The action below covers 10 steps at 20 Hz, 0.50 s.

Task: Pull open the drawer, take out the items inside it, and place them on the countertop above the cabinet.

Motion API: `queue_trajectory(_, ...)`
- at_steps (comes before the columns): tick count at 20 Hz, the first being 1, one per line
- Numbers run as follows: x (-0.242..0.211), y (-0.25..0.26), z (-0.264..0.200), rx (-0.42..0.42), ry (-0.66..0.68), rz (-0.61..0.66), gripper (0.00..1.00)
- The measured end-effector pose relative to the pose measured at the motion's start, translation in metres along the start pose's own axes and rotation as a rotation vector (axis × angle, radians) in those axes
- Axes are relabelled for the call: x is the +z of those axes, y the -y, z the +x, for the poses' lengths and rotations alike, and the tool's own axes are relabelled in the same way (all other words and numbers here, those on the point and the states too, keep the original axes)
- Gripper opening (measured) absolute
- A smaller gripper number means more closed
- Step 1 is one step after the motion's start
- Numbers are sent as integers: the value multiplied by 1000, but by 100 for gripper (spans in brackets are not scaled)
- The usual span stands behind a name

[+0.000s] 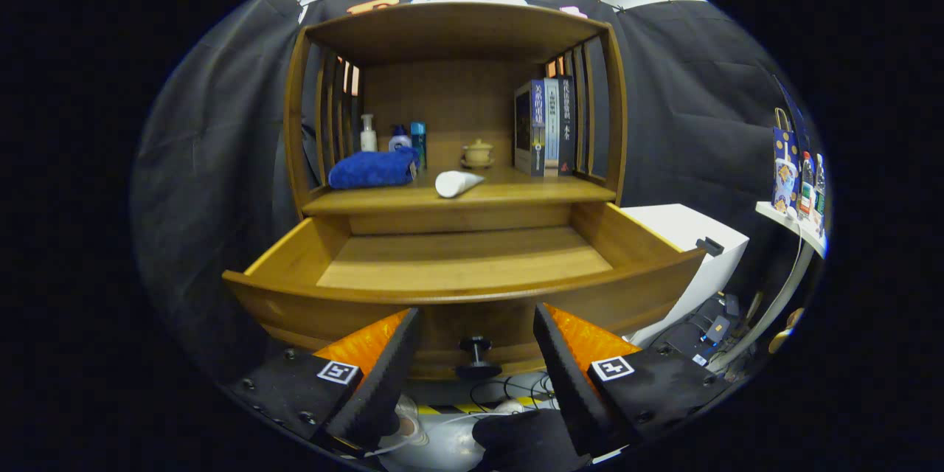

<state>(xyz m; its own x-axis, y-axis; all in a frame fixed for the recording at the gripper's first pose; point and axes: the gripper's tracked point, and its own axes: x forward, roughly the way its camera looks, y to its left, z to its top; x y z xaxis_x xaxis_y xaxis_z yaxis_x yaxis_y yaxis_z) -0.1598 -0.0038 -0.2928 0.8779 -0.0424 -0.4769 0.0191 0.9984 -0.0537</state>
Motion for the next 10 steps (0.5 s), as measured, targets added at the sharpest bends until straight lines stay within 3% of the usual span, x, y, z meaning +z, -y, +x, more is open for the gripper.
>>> queue_trajectory(10, -5, -17, 14, 25, 1, -12, 95)
